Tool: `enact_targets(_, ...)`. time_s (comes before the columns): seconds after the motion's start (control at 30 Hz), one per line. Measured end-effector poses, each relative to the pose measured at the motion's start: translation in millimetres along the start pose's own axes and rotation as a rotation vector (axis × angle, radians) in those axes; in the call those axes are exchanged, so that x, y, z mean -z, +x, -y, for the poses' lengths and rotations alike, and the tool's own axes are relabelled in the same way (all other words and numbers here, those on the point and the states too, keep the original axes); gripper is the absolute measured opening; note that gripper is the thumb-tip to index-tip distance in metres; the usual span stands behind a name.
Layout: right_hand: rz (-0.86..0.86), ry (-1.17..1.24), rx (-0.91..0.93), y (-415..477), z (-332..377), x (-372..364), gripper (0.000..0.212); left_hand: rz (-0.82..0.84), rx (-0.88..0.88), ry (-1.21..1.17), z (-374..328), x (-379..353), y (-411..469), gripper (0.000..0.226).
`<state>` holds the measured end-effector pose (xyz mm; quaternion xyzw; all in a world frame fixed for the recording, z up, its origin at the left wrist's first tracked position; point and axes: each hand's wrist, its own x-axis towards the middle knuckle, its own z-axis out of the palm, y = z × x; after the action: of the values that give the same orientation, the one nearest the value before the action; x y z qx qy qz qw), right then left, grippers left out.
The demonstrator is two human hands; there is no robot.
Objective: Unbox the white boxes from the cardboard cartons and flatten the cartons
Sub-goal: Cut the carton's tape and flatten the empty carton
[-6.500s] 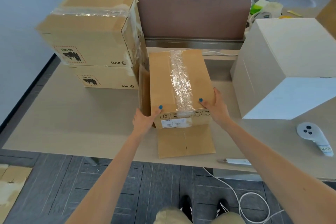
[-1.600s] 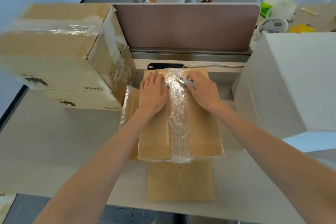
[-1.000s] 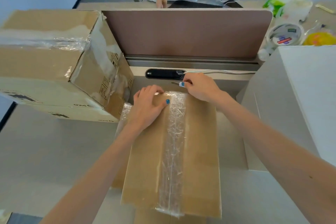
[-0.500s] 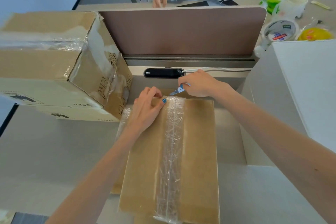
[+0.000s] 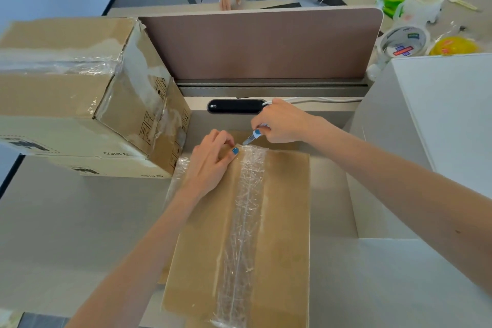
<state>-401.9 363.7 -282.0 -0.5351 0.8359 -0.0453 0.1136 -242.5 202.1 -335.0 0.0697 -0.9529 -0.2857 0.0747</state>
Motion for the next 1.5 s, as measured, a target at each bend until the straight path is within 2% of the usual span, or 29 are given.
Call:
enact_targets(0.93, -0.083, -0.186, 0.012, -42, 3, -6, 0.018, 0.018, 0.034, -0.064, 0, 0, -4, 0.014)
enact_targets(1.23, -0.03, -0.212, -0.055, -57, -1, -4, 0.015, 0.013, 0.073, -0.067, -3, 5, -5, 0.008)
enact_targets(1.5, -0.156, -0.237, -0.158, -42, 10, 8, 0.014, -0.004, 0.07, -0.038, -4, 3, 7, 0.008)
